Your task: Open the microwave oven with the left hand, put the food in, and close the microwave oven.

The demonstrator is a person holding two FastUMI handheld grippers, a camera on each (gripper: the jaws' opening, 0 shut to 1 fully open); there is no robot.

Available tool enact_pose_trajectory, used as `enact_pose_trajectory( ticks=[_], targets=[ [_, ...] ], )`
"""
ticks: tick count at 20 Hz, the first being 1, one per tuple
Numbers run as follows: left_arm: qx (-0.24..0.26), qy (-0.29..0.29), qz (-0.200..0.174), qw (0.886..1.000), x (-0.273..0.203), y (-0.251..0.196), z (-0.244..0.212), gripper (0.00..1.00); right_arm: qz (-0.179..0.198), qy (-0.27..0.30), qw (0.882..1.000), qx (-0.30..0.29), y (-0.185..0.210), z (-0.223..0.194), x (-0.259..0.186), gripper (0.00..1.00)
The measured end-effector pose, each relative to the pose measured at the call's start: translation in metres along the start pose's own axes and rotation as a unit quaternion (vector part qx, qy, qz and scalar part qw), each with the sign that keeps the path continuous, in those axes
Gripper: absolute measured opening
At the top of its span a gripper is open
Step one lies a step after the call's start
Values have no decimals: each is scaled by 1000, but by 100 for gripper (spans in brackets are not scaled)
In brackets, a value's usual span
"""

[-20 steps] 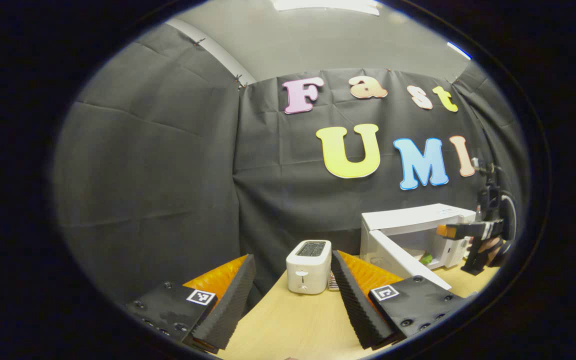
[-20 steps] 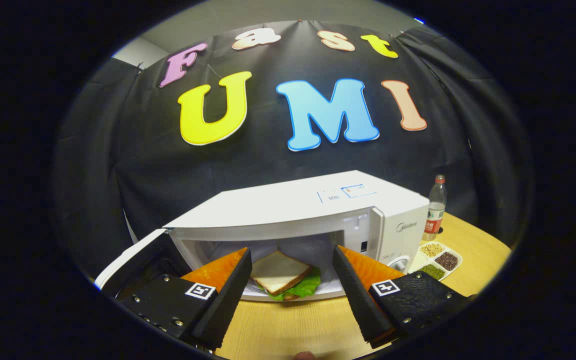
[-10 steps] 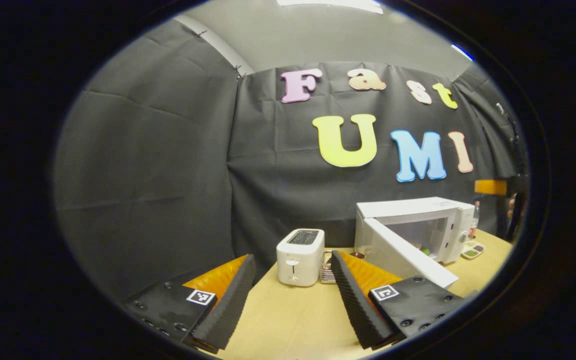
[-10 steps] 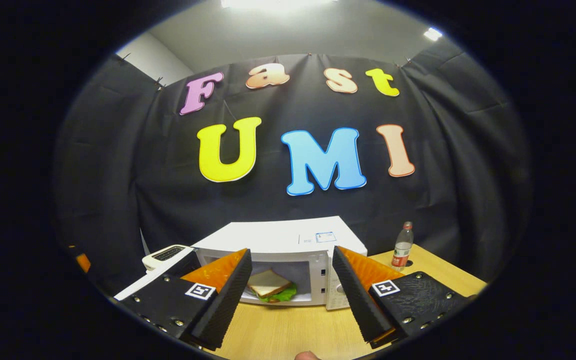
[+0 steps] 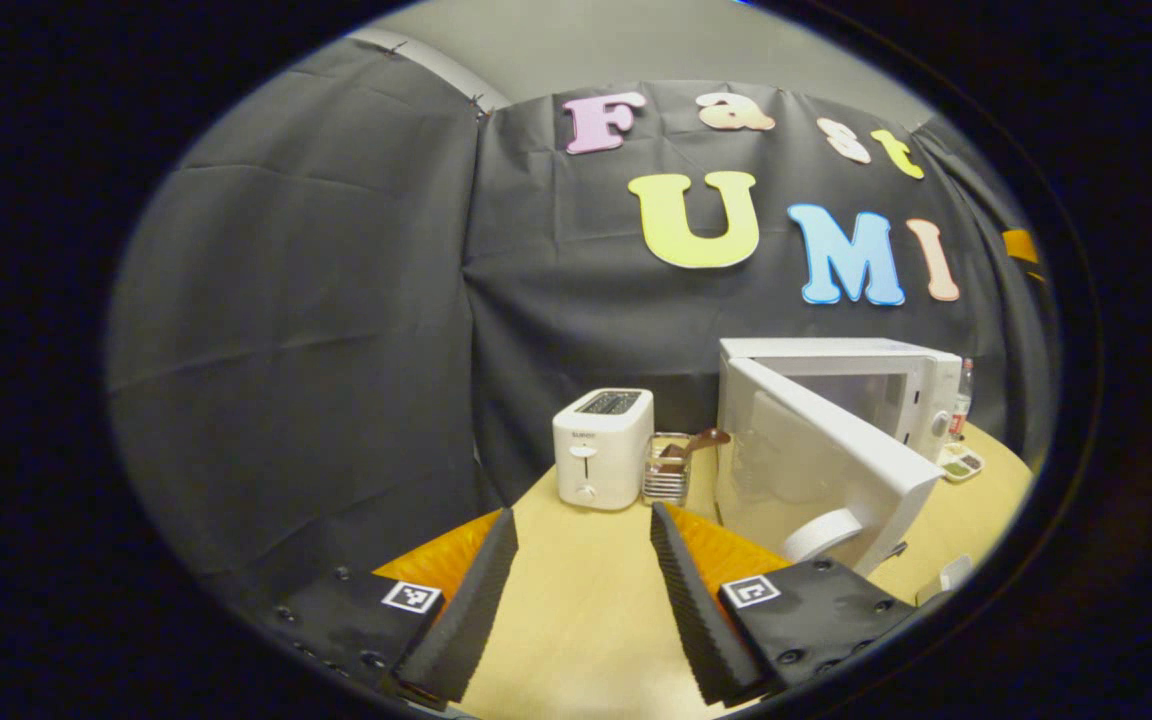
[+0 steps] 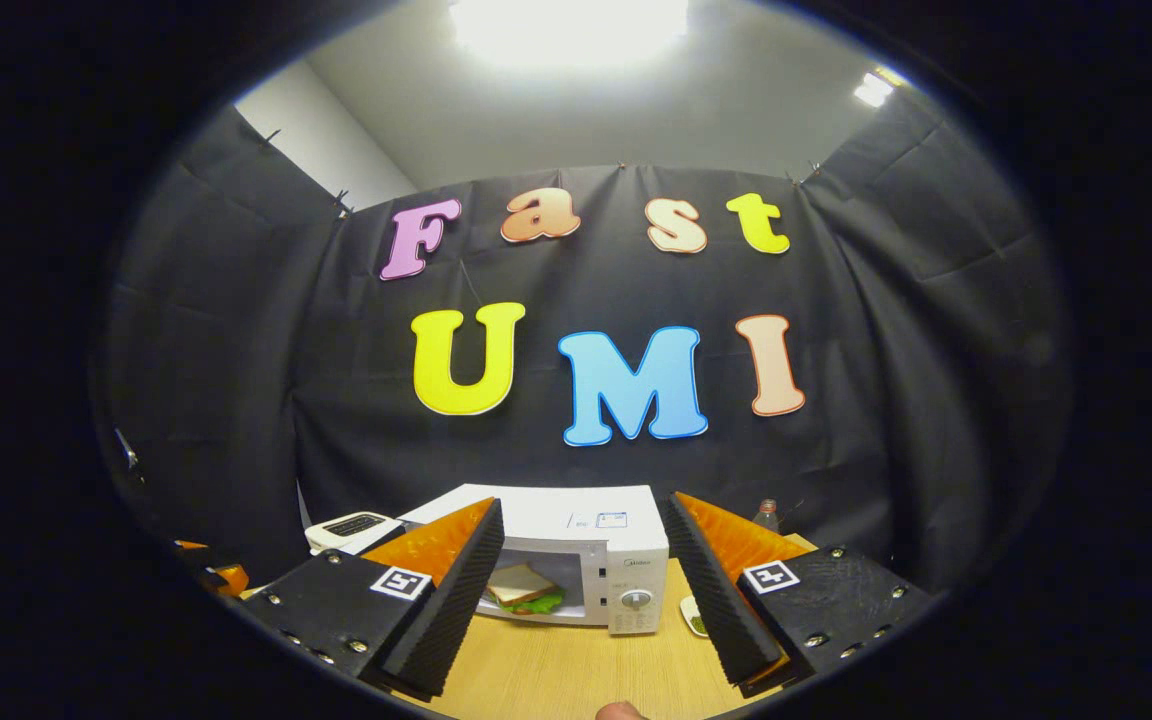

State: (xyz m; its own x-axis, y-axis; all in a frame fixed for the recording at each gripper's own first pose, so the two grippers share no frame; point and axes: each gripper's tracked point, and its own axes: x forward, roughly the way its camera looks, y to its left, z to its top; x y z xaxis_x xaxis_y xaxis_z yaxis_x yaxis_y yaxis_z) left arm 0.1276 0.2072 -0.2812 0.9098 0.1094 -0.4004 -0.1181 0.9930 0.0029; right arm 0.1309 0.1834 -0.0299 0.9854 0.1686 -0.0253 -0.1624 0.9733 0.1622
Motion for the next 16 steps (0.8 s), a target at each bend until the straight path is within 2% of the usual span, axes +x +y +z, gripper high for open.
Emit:
enact_pose_trajectory(
  ticks=[1,4,6,7,8,12,16],
  targets=[
    [-6,9,-5,1000,0,-7,-6,85,3,-7,1000,1,-5,3,-6,98],
    [-20,22,-21,999,0,-29,-11,52,4,-29,999,-23,-24,11,-23,98],
    [-15,19,8,1000,-6,-27,-10,28,-4,-19,999,-40,-42,8,-33,97],
    [-19,24,-4,1000,4,-38,-11,14,-8,-16,999,-38,-49,8,-36,98],
    [-19,29,-10,999,-3,-47,-12,10,-13,-14,999,-32,-57,10,-40,98],
    [12,26,-23,999,-6,-76,-7,7,-38,-12,999,-17,-92,12,-53,98],
    [18,41,-51,998,-18,-111,-15,7,-54,-12,998,-5,-123,15,-70,98]
  ],
)
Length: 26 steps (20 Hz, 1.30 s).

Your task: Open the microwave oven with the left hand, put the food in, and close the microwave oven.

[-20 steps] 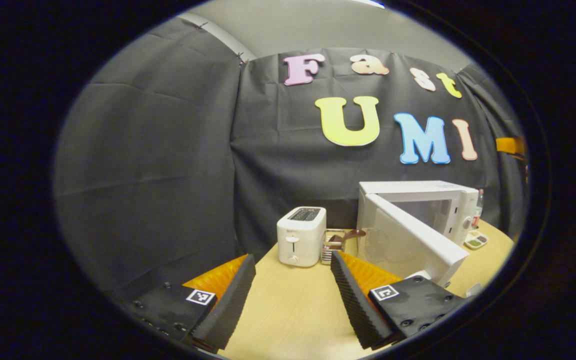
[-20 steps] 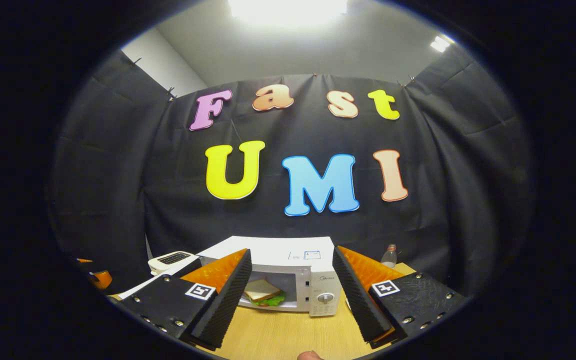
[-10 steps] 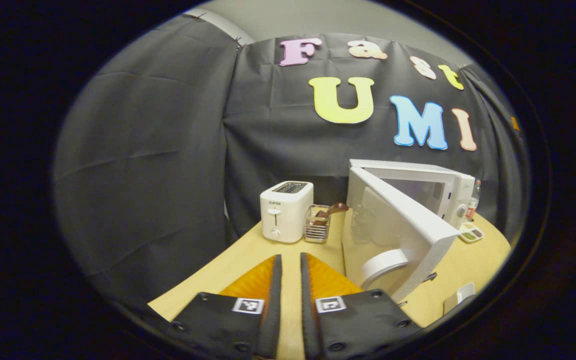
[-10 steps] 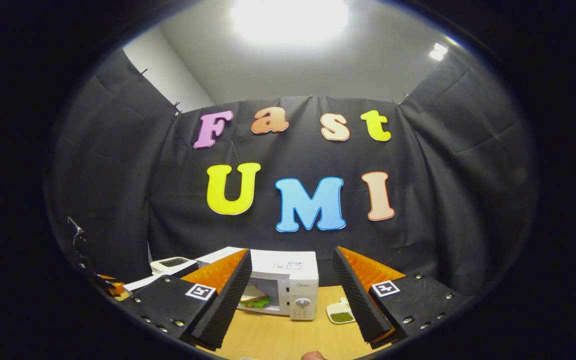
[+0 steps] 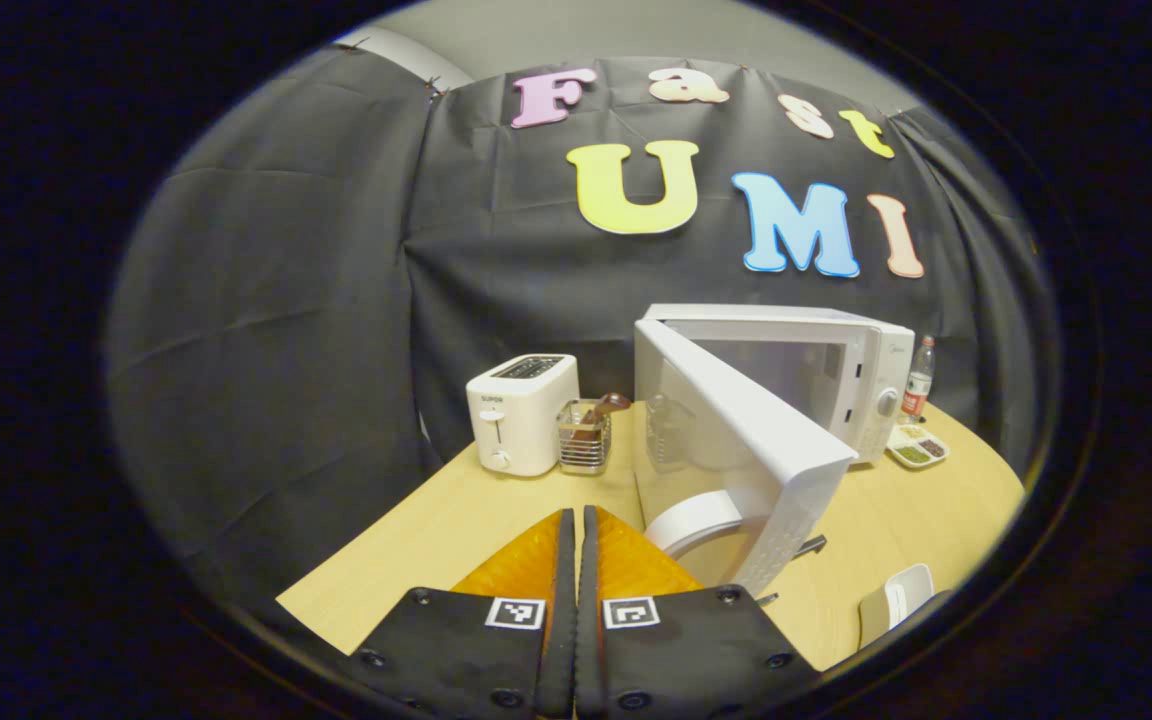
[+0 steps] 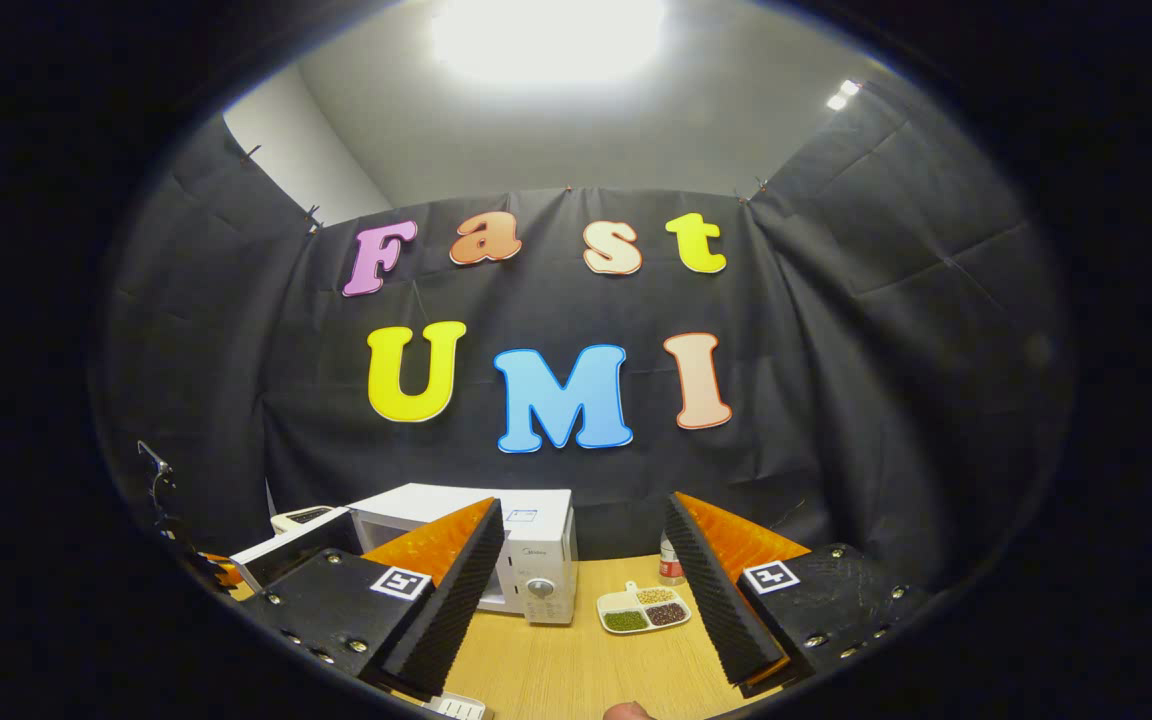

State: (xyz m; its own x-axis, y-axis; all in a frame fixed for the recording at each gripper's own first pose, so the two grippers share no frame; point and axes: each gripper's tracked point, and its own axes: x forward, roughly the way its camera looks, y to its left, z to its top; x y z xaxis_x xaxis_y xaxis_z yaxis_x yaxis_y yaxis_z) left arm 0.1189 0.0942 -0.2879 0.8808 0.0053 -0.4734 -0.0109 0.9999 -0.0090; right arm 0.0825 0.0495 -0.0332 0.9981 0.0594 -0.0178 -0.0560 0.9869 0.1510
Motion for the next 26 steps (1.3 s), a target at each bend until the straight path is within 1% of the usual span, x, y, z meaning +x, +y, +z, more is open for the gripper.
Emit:
enact_pose_trajectory(
  ticks=[7,9,10,11,13,14,15,19,20,22,24,25,26],
  targets=[
    [23,-7,-42,999,-6,-67,13,7,-5,10,1000,12,-36,-2,-22,98],
    [29,-6,-59,998,-3,-87,16,7,-6,18,1000,14,-39,-7,-23,98],
    [32,-8,-69,997,-1,-97,19,5,-5,22,1000,15,-39,-8,-23,98],
    [36,-11,-79,996,1,-106,21,7,-6,24,1000,15,-39,-9,-22,98],
    [45,-12,-104,993,6,-125,23,7,-15,29,999,8,-40,-13,-20,98],
    [49,-12,-117,992,10,-135,25,5,-17,31,999,8,-40,-13,-20,98],
    [54,-12,-129,990,15,-144,25,7,-18,32,999,7,-37,-13,-19,98],
    [65,-14,-177,982,32,-178,33,7,-35,32,999,0,-36,-9,-8,98],
    [66,-15,-188,980,37,-185,35,10,-38,30,999,-2,-34,-7,-5,98],
    [67,-15,-207,976,48,-199,40,7,-46,28,998,-12,-35,-4,1,98],
    [67,-16,-217,974,62,-208,45,10,-55,29,998,-18,-35,-3,5,98],
    [67,-16,-225,972,67,-212,48,5,-60,29,998,-17,-36,-3,7,98],
    [66,-16,-232,970,73,-218,51,7,-65,30,997,-15,-36,-3,8,98]
  ],
)
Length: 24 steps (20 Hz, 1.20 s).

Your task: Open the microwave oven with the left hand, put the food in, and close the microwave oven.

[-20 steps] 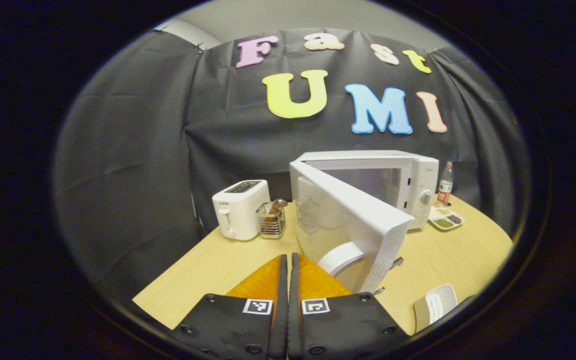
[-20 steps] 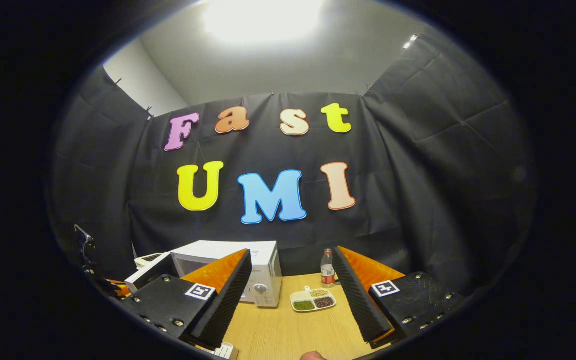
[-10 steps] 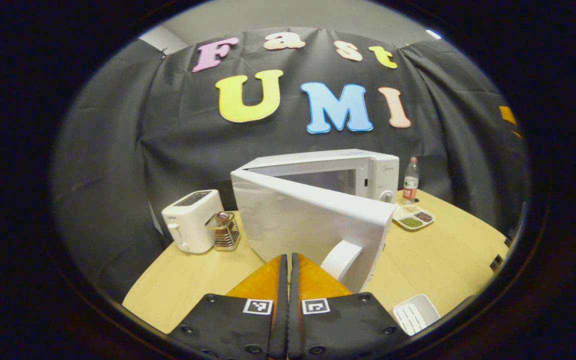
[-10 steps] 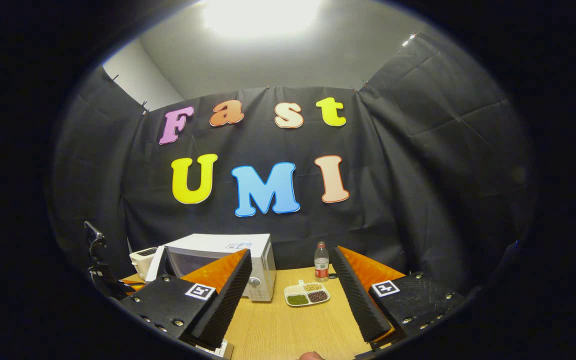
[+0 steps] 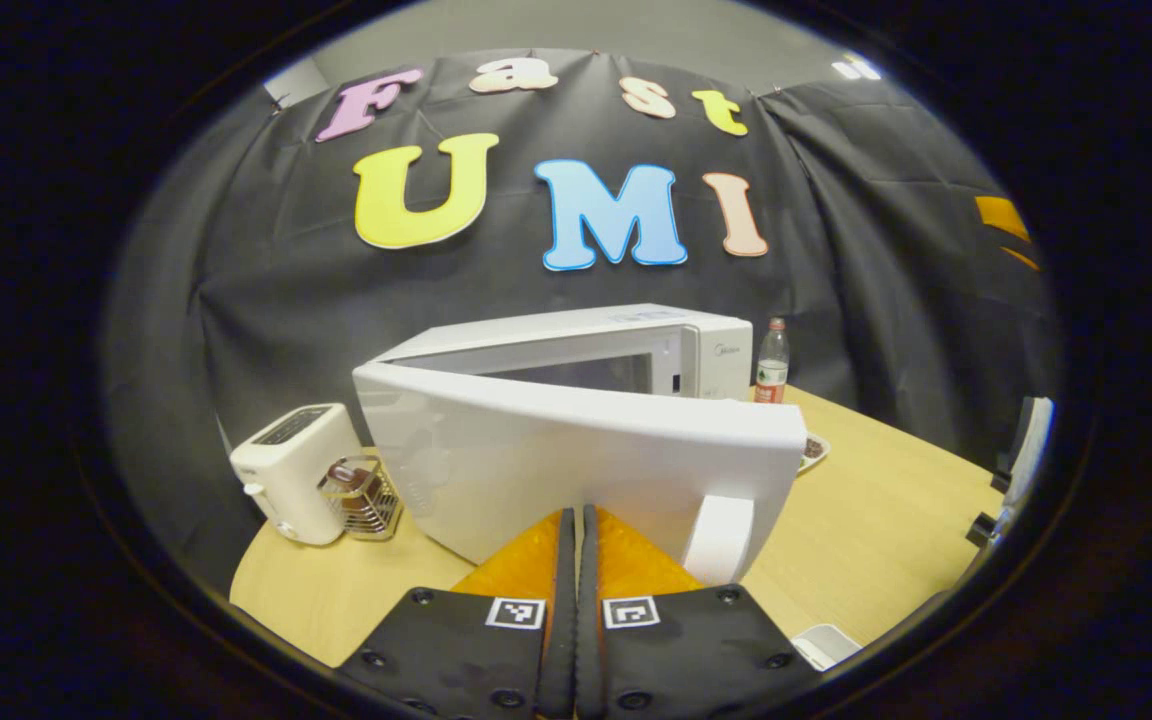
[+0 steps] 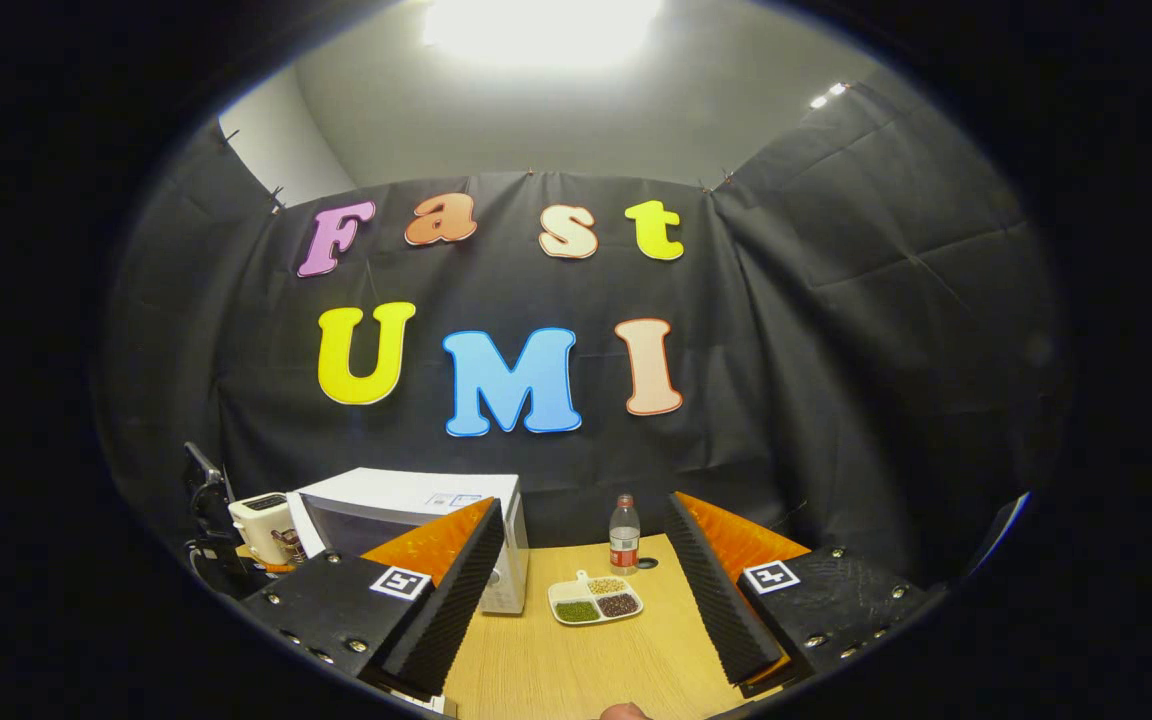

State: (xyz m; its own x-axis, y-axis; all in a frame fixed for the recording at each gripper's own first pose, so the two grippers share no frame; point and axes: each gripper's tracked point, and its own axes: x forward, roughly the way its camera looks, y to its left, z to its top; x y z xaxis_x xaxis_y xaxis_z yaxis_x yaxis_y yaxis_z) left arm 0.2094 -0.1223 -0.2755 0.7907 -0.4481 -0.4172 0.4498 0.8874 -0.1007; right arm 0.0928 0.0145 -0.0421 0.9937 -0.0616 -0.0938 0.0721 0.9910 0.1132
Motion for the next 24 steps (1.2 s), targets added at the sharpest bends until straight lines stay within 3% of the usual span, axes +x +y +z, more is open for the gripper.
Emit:
enact_pose_trajectory(
  ticks=[14,18,24],
  targets=[
    [-3,-16,-53,998,87,-15,21,7,-70,13,997,-13,-7,-8,16,98],
    [-6,-22,-51,998,111,-12,28,13,-78,22,997,-14,-6,-12,24,98],
    [-11,-35,-39,999,139,-6,36,14,-81,26,996,-26,-3,-13,32,98]
  ],
)
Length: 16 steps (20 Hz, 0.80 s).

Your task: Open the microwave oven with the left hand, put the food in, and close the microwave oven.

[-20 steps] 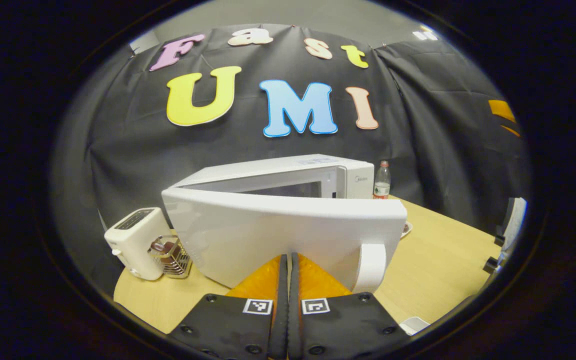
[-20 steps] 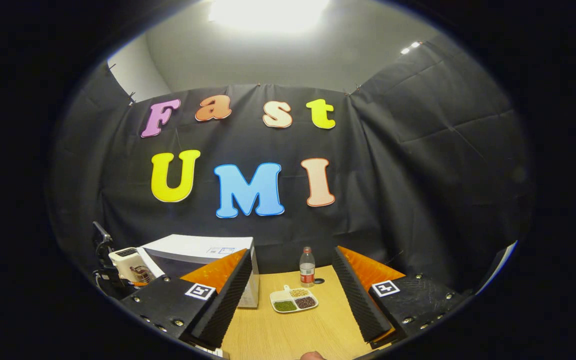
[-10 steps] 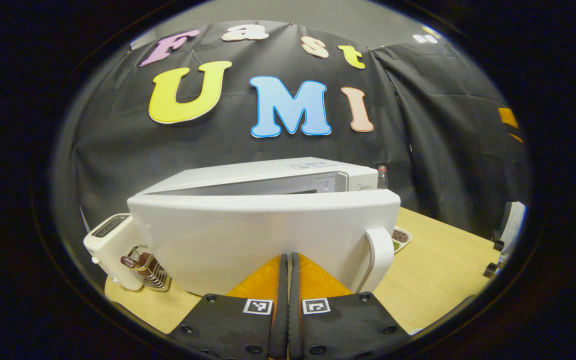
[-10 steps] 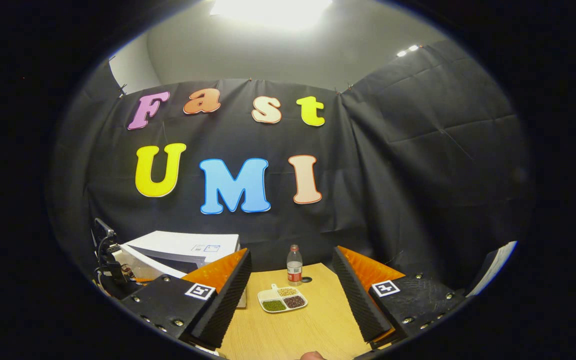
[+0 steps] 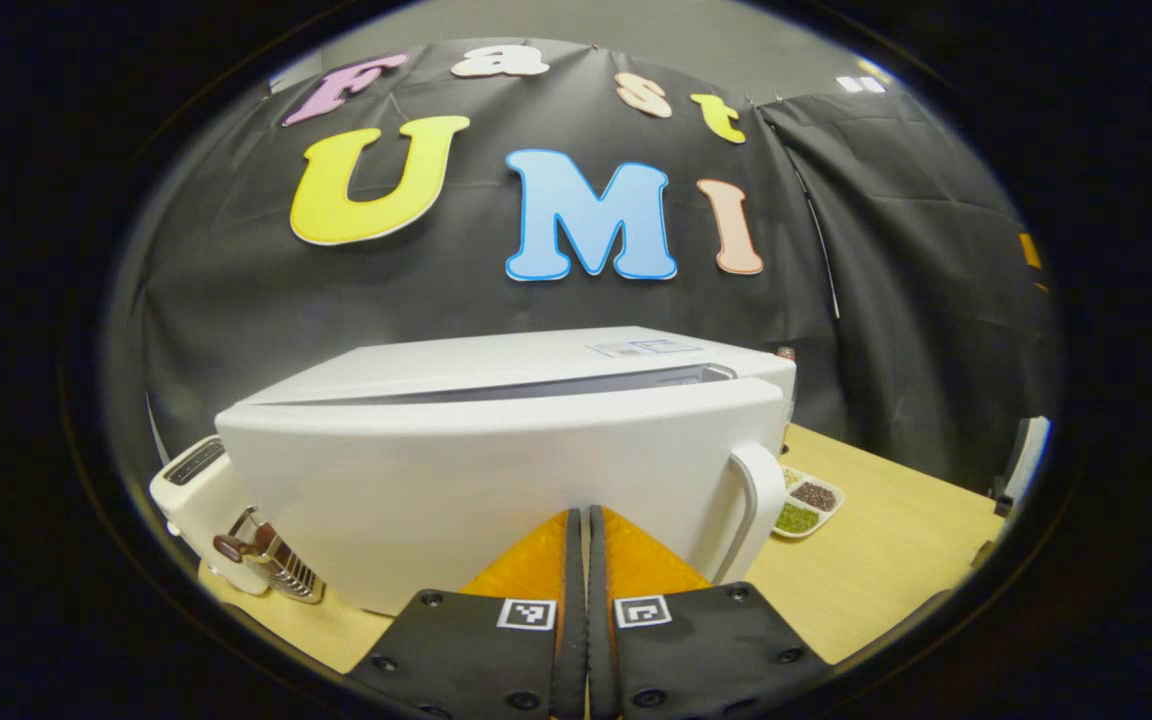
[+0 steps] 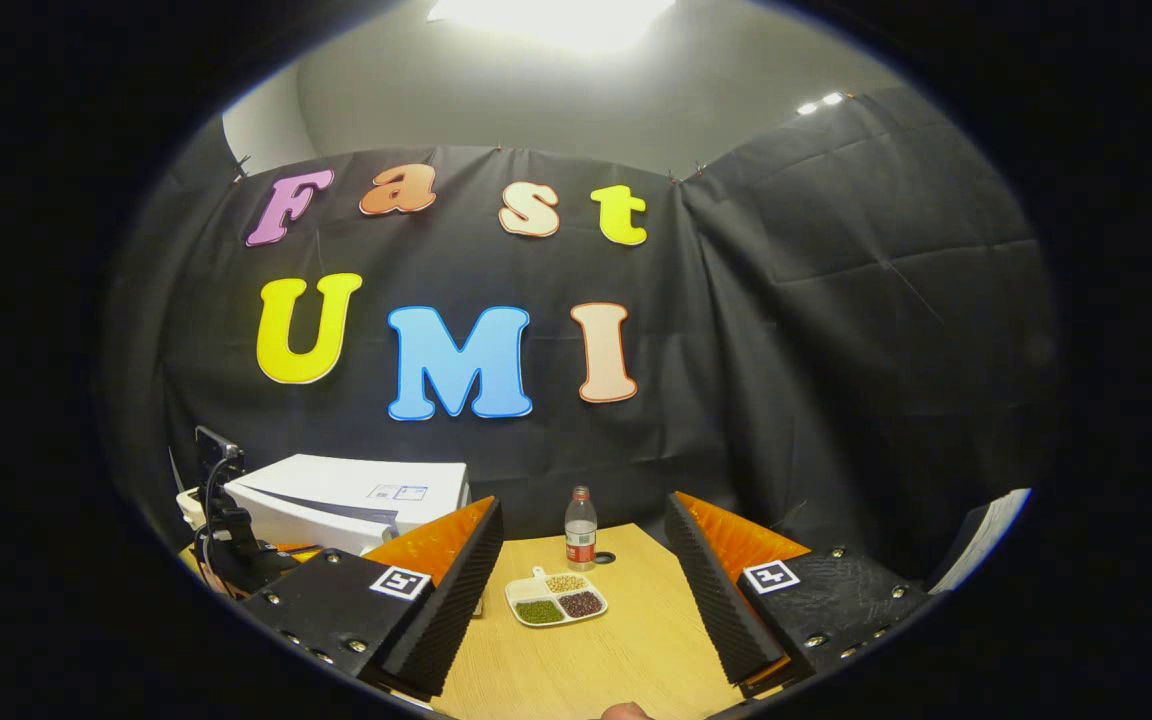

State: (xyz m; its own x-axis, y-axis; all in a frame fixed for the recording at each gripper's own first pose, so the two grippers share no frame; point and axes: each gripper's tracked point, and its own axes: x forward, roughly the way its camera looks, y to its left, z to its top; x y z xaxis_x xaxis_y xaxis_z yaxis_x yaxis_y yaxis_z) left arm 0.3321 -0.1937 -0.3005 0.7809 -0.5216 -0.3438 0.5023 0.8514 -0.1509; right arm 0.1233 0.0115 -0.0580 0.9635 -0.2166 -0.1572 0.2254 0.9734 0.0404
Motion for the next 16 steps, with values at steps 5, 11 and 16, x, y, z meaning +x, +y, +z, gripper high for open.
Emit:
enact_pose_trajectory(
  ticks=[5,11,16],
  targets=[
    [-12,-7,10,1000,17,5,4,7,-1,14,1000,-12,5,-10,4,98],
    [-18,-19,7,1000,21,3,8,7,7,18,1000,-13,14,-12,9,98],
    [-11,-13,31,999,33,-1,11,7,22,22,999,-11,25,-15,7,98]
  ],
)
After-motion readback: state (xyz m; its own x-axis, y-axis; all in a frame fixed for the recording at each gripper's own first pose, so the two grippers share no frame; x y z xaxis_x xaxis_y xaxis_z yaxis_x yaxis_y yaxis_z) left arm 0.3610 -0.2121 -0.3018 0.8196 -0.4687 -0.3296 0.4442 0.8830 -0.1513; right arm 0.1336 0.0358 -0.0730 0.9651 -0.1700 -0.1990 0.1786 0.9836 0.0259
